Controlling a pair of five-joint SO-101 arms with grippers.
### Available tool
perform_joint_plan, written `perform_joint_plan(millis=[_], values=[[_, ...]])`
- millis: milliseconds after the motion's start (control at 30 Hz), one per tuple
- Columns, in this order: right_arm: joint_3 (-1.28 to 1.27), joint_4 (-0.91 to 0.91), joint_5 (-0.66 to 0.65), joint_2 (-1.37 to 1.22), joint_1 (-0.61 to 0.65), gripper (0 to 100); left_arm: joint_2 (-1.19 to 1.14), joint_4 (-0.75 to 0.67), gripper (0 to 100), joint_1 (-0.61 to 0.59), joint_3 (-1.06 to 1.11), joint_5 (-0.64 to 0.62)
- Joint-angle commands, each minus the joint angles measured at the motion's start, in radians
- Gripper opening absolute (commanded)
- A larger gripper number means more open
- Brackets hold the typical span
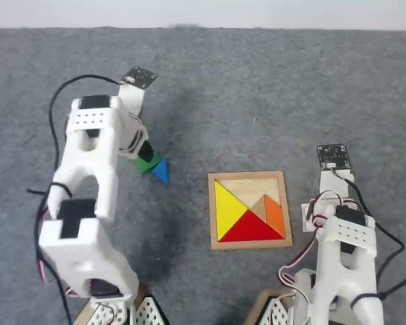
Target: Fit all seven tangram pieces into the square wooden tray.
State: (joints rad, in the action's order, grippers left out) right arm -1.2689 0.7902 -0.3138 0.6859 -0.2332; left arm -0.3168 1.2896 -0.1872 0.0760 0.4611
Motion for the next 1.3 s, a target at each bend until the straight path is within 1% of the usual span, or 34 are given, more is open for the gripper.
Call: perform_joint_plan(millis=[0, 200, 300, 500, 633, 833, 967, 1100, 1167, 1267], values=[[0.005, -0.022, -0.017, 0.002, -0.013, 0.9, -0.018, 0.006, 22, -0.015, -0.064, 0.086], [0.005, -0.022, -0.017, 0.001, -0.013, 0.9, -0.052, 0.003, 22, 0.015, -0.061, 0.176], [0.005, -0.022, -0.017, 0.001, -0.013, 0.9, -0.083, -0.002, 22, 0.043, -0.061, 0.199], [0.005, -0.022, -0.017, -0.001, -0.013, 0.9, -0.176, -0.015, 22, 0.098, -0.061, 0.199], [0.005, -0.022, -0.017, -0.001, -0.013, 0.8, -0.201, -0.055, 21, 0.094, -0.061, 0.193], [0.005, -0.022, -0.017, -0.001, -0.013, 0.8, -0.196, -0.054, 11, 0.087, -0.067, 0.164], [0.005, -0.022, -0.017, -0.001, -0.013, 0.8, -0.107, -0.009, 10, 0.1, -0.064, 0.157], [0.005, -0.022, -0.017, -0.001, -0.013, 0.8, 0.074, 0.058, 10, 0.14, -0.062, 0.114], [0.005, -0.022, -0.017, -0.001, -0.013, 0.8, 0.153, 0.11, 10, 0.184, -0.061, 0.077], [0.005, -0.022, -0.017, -0.001, -0.013, 0.8, 0.222, 0.181, 10, 0.285, -0.059, -0.023]])
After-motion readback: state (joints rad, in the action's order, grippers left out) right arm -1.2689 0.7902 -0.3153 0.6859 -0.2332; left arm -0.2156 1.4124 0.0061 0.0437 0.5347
